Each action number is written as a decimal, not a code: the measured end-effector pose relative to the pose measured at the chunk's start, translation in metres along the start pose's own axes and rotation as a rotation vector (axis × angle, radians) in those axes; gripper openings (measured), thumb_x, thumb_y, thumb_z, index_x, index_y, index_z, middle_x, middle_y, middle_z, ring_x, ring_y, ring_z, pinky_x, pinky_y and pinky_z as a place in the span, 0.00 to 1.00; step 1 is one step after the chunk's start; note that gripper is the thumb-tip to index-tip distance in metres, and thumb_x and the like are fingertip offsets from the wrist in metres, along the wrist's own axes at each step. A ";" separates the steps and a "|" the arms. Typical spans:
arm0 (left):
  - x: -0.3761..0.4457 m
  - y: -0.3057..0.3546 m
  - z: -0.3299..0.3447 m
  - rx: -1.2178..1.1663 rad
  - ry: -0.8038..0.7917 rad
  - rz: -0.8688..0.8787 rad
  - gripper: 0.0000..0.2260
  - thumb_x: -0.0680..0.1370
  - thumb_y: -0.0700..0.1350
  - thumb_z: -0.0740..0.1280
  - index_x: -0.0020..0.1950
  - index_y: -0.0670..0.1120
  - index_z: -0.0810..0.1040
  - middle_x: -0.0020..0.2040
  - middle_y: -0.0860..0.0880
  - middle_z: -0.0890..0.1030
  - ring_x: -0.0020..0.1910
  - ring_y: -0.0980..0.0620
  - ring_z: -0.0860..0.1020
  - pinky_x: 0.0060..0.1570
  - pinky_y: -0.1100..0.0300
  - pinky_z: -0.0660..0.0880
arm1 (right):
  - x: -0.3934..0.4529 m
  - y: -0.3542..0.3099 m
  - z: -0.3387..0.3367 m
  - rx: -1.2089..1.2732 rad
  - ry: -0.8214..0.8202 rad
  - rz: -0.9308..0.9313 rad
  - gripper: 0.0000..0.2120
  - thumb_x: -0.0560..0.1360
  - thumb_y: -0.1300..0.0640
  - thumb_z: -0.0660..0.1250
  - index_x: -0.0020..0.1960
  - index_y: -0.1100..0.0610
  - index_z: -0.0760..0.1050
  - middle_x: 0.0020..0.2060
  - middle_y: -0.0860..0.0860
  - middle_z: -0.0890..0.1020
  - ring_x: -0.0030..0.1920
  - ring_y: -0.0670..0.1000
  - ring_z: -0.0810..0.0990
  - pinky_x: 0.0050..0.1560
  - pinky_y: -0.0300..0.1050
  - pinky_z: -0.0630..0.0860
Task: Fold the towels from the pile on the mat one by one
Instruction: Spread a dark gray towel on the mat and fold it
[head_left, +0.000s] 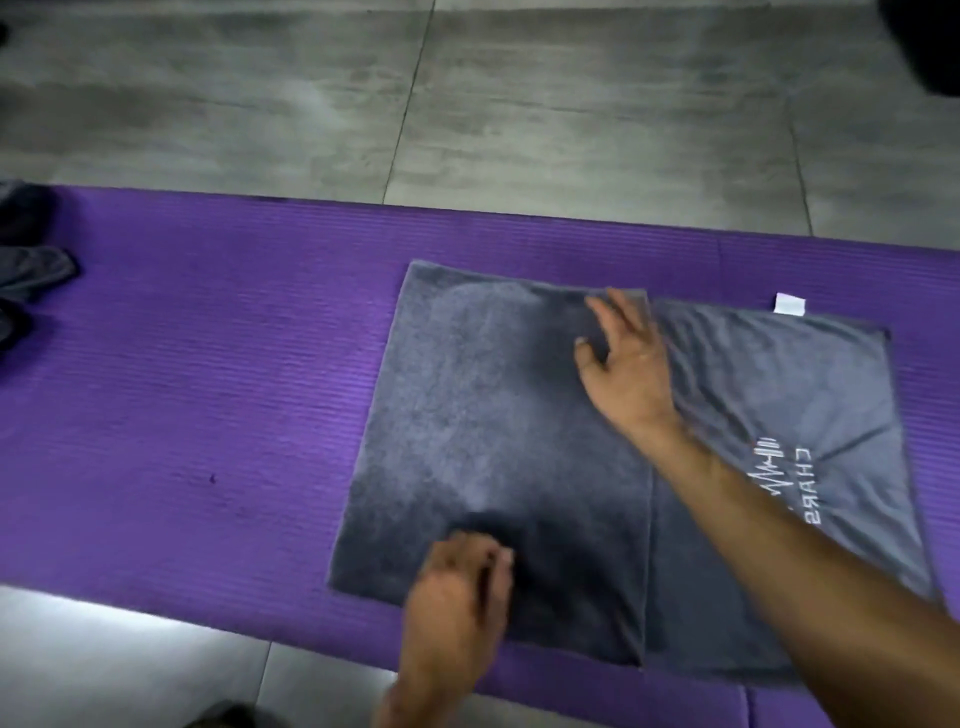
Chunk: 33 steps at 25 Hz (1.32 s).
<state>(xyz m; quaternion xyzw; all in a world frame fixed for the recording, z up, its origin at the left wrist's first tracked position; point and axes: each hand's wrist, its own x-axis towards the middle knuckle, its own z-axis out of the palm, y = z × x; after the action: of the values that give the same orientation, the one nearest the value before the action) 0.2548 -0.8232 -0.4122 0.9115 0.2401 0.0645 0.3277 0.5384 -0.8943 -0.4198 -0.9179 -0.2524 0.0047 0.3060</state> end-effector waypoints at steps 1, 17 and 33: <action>0.004 -0.028 -0.015 0.048 0.061 -0.079 0.05 0.78 0.53 0.60 0.47 0.54 0.71 0.40 0.50 0.80 0.39 0.47 0.78 0.44 0.55 0.72 | -0.006 -0.011 0.011 -0.061 -0.094 -0.112 0.27 0.76 0.47 0.59 0.71 0.57 0.71 0.72 0.58 0.69 0.71 0.61 0.68 0.71 0.57 0.65; 0.000 -0.117 -0.069 -0.091 0.140 -0.456 0.14 0.68 0.56 0.66 0.47 0.49 0.77 0.37 0.53 0.79 0.36 0.48 0.79 0.40 0.61 0.70 | 0.098 -0.157 0.136 -0.346 -0.483 -0.204 0.33 0.79 0.39 0.56 0.78 0.53 0.55 0.78 0.53 0.56 0.78 0.60 0.53 0.75 0.60 0.49; -0.011 -0.205 -0.169 -0.273 0.199 -0.634 0.09 0.69 0.45 0.72 0.45 0.57 0.80 0.40 0.49 0.83 0.36 0.67 0.79 0.40 0.69 0.74 | 0.094 -0.269 0.166 0.080 -0.609 -0.024 0.11 0.82 0.52 0.60 0.43 0.54 0.74 0.44 0.53 0.79 0.45 0.52 0.75 0.42 0.40 0.65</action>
<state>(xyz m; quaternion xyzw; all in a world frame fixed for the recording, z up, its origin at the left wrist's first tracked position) 0.1176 -0.5948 -0.4094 0.7287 0.5309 0.0794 0.4252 0.4697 -0.5730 -0.3895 -0.8586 -0.3427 0.2858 0.2523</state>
